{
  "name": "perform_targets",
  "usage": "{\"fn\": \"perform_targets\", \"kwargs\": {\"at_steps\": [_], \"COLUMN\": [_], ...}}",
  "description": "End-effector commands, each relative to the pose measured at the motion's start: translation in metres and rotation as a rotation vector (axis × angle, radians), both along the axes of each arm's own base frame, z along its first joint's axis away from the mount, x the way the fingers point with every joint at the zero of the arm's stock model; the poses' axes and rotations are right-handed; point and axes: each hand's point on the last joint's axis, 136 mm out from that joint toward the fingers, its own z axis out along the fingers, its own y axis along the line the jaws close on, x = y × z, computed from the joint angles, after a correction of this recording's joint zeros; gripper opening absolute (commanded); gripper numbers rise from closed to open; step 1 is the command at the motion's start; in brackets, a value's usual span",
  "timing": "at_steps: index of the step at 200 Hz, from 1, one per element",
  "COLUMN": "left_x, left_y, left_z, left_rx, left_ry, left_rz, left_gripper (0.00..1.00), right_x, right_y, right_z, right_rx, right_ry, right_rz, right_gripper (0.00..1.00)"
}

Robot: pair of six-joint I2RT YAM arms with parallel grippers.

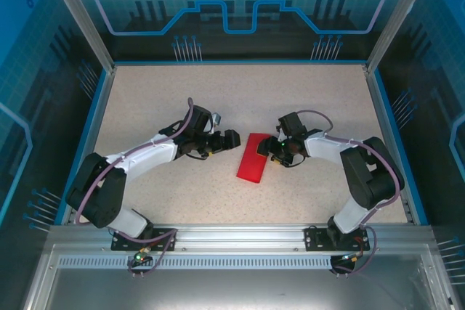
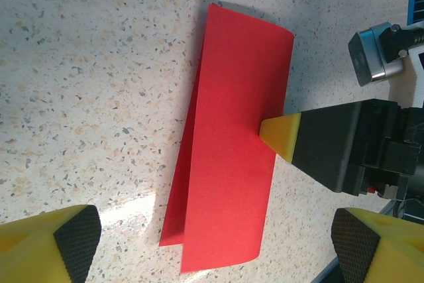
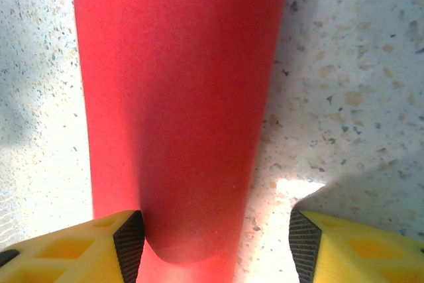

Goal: Fold a paper plane with a square sheet of paper (pick it up from the middle)
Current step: Fold the square sheet of paper in half at the center of the table.

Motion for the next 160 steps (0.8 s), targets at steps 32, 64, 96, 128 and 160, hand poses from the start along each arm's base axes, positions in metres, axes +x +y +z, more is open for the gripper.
{"fn": "perform_targets", "kwargs": {"at_steps": [32, 64, 96, 128, 160], "left_x": [0.005, 0.004, 0.005, 0.007, 0.007], "left_y": [-0.006, -0.004, -0.001, 0.017, 0.034], "left_z": [0.009, 0.01, 0.01, 0.011, 0.018], "left_rx": [-0.019, -0.013, -0.002, 0.066, 0.11], "left_ry": [-0.027, -0.029, -0.033, -0.048, -0.081], "left_rz": [-0.039, -0.036, -0.021, 0.061, 0.135], "left_gripper": [0.94, 0.94, 0.93, 0.93, 0.93], "right_x": [0.0, 0.001, 0.005, 0.009, 0.008], "right_y": [0.024, 0.028, 0.04, 0.06, 0.088], "right_z": [0.0, 0.005, 0.015, 0.04, 0.068], "right_rx": [0.125, 0.112, 0.153, 0.202, 0.285], "right_ry": [0.006, -0.011, -0.035, -0.083, -0.118], "right_rz": [0.043, 0.061, 0.108, 0.159, 0.22], "right_gripper": [0.53, 0.45, 0.37, 0.36, 0.36]}}
